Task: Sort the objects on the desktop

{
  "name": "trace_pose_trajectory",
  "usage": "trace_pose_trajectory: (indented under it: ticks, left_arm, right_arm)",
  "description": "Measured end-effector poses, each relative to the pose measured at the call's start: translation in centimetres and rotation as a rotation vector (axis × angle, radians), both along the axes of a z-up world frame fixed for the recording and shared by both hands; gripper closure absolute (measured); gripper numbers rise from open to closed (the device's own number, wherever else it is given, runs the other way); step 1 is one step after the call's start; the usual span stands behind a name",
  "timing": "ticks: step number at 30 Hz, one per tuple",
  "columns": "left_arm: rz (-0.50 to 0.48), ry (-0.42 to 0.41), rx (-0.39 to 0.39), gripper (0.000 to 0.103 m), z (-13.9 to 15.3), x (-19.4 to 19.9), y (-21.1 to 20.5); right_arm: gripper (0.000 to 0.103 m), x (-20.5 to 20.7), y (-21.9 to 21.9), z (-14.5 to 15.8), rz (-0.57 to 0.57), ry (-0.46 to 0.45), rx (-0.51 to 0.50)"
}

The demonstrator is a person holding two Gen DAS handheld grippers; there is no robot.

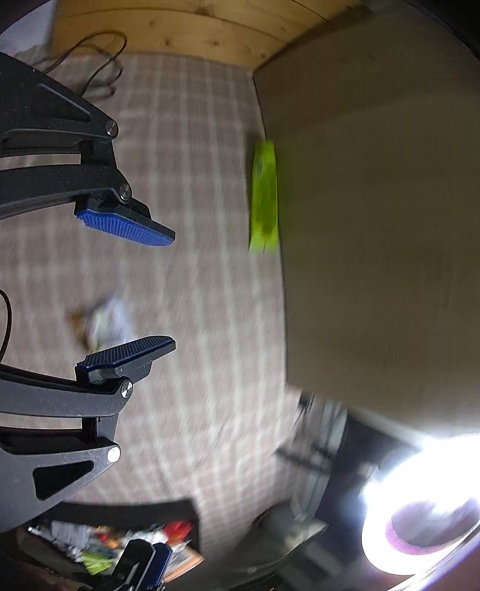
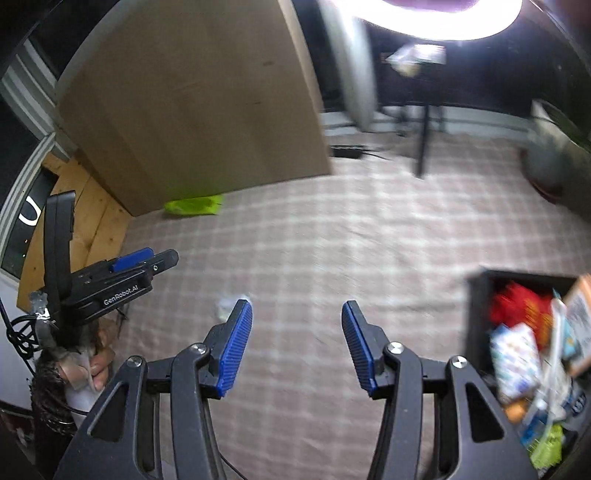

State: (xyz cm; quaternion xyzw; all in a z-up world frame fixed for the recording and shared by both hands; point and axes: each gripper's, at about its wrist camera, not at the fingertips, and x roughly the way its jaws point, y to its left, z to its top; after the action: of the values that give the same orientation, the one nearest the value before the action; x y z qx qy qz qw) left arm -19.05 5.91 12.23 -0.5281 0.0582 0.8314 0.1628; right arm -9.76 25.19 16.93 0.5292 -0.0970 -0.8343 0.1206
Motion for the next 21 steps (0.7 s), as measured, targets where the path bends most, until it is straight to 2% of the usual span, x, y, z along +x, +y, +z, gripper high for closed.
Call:
trace_pose_trajectory:
  ticks: [3,9,16,21]
  left_arm:
    - [0.057,0.001,-0.017,0.055,-1.1,-3.4,-3.5]
    - [0.14,-0.014,-0.019,0.055,-3.5,-9.8,-8.8]
    - [0.142,-0.031,0.012,0.053,-6.9,-15.4,-10.3]
    - [0.153,-0.038,0.022,0.053,-9.1,-17.5,-10.5]
  right_arm:
    - [0.053,-3.6,-4.6,-1.2,0.023,-0.006,0.008]
    - [0.053,-10.1,-10.7,-4.4,0.013,-0.057,0.0]
    - [0.053,-16.3,-15.8,-8.8,0.02,-0.088,0.001]
    - [0.053,-18.9,-18.1,-11.9,0.025,-0.127,0.007]
